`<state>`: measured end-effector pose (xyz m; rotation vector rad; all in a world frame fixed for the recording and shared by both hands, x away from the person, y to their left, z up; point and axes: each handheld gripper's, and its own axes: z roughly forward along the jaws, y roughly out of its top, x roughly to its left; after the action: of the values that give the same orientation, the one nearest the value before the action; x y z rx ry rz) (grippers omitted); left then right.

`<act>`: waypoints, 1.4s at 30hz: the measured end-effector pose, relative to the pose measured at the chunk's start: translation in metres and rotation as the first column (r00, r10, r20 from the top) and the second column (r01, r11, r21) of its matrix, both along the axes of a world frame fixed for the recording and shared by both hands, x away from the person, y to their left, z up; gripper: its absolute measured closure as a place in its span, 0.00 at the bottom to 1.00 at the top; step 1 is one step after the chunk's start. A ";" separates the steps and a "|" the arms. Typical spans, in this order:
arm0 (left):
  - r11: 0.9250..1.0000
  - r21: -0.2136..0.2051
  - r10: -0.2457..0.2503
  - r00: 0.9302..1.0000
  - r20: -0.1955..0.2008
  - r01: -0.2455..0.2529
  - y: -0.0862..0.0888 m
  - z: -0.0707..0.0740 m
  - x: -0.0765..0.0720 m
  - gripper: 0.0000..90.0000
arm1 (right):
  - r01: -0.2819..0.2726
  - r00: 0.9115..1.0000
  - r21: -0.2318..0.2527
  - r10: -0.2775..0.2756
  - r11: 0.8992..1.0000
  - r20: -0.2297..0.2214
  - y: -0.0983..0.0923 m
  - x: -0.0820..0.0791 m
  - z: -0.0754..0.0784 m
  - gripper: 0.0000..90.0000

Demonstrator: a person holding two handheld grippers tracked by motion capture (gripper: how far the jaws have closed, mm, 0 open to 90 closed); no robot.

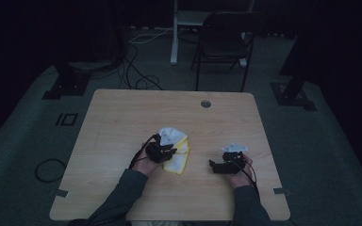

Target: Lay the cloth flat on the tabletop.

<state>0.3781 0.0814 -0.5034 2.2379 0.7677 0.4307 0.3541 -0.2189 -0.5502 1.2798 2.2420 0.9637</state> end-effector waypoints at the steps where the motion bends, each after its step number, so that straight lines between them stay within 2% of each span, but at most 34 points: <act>1: 1.000 -0.005 0.001 1.000 0.003 -0.001 0.001 0.002 0.000 0.86 | 0.000 1.000 0.000 0.000 1.000 0.003 -0.001 0.000 0.000 0.15; 4: 1.000 -0.015 0.006 1.000 0.008 -0.006 0.003 0.008 0.001 0.95 | 0.002 1.000 0.001 -0.002 1.000 0.006 -0.001 -0.001 0.000 0.17; 8: 0.999 -0.038 0.029 1.000 0.012 -0.028 0.009 0.011 0.003 0.98 | 0.010 1.000 0.002 -0.010 1.000 0.005 -0.001 -0.002 0.003 0.30; 10: 0.998 -0.051 0.039 0.999 0.015 -0.038 0.012 0.014 0.004 0.98 | 0.013 1.000 0.014 -0.013 1.000 0.005 0.000 -0.003 0.004 0.40; 13: 0.997 -0.064 0.050 0.998 0.022 -0.048 0.016 0.018 0.005 0.98 | -0.016 1.000 0.056 0.016 0.998 -0.010 0.003 -0.004 0.006 0.50; 17: 0.995 -0.081 0.068 0.997 0.035 -0.065 0.022 0.024 0.008 0.98 | -0.050 0.999 0.067 0.050 0.996 0.002 0.012 -0.006 0.010 0.54; 18: 0.994 -0.084 0.071 0.997 0.038 -0.068 0.023 0.026 0.008 0.98 | -0.081 0.997 0.079 0.079 0.994 0.017 0.019 -0.008 0.013 0.57; 21: 0.992 -0.099 0.089 0.995 0.046 -0.084 0.028 0.029 0.009 0.98 | -0.120 0.992 0.086 0.116 0.989 0.049 0.029 -0.010 0.018 0.61; 26: 0.988 -0.116 0.111 0.992 0.054 -0.104 0.036 0.036 0.014 0.98 | -0.177 0.982 0.067 0.171 0.982 0.085 0.044 -0.009 0.024 0.65; 28: 0.987 -0.120 0.115 0.992 0.056 -0.108 0.038 0.037 0.014 0.98 | -0.189 0.979 0.059 0.183 0.980 0.085 0.047 -0.008 0.024 0.65; 34: 0.979 -0.147 0.153 0.986 0.064 -0.142 0.046 0.042 0.017 0.98 | -0.265 0.960 0.016 0.262 0.964 0.103 0.075 -0.001 0.024 0.65; 39: 0.978 -0.152 0.157 0.985 0.065 -0.146 0.049 0.044 0.017 0.99 | -0.299 0.948 0.004 0.296 0.954 0.118 0.089 0.002 0.019 0.65; 42: 0.975 -0.159 0.166 0.984 0.068 -0.153 0.051 0.045 0.018 0.99 | -0.317 0.943 -0.025 0.318 0.948 0.104 0.096 0.007 0.016 0.66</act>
<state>0.3959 0.1323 -0.4589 2.0123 0.9106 0.5182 0.3614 -0.1230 -0.5346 0.8536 2.4085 1.1041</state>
